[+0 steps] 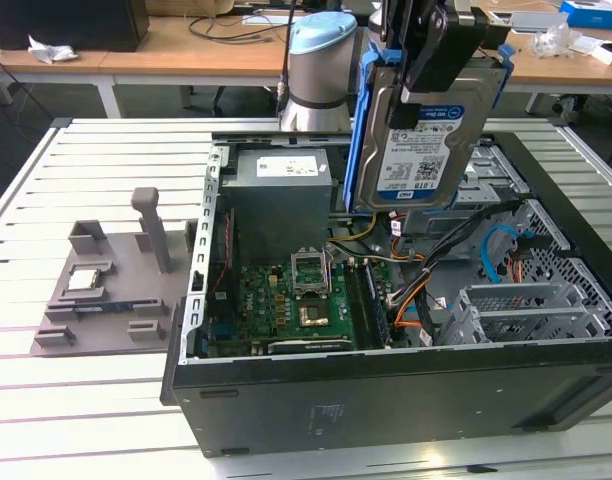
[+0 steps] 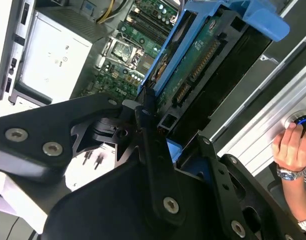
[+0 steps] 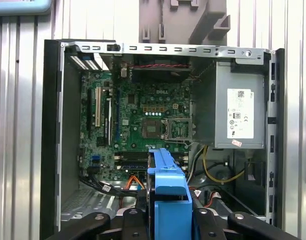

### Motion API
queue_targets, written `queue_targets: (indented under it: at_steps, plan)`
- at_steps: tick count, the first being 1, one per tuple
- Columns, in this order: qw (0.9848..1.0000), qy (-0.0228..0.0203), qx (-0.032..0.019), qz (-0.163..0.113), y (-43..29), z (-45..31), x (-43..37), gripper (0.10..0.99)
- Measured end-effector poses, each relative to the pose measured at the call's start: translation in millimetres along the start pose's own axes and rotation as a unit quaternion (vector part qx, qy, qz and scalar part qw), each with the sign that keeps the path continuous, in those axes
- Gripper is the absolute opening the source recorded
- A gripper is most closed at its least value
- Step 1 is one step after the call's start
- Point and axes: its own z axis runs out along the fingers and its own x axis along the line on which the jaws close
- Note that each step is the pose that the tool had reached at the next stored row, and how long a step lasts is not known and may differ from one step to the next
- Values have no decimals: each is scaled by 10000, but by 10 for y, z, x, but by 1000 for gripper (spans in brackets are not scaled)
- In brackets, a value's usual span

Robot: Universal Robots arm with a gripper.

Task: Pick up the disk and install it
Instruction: 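Pick up the disk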

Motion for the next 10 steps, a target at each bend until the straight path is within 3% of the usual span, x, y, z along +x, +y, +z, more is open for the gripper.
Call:
queue_targets:
  at_steps: [10]
  plan:
    - [10000, 1, 0, 0, 4, 6, 226, 369]
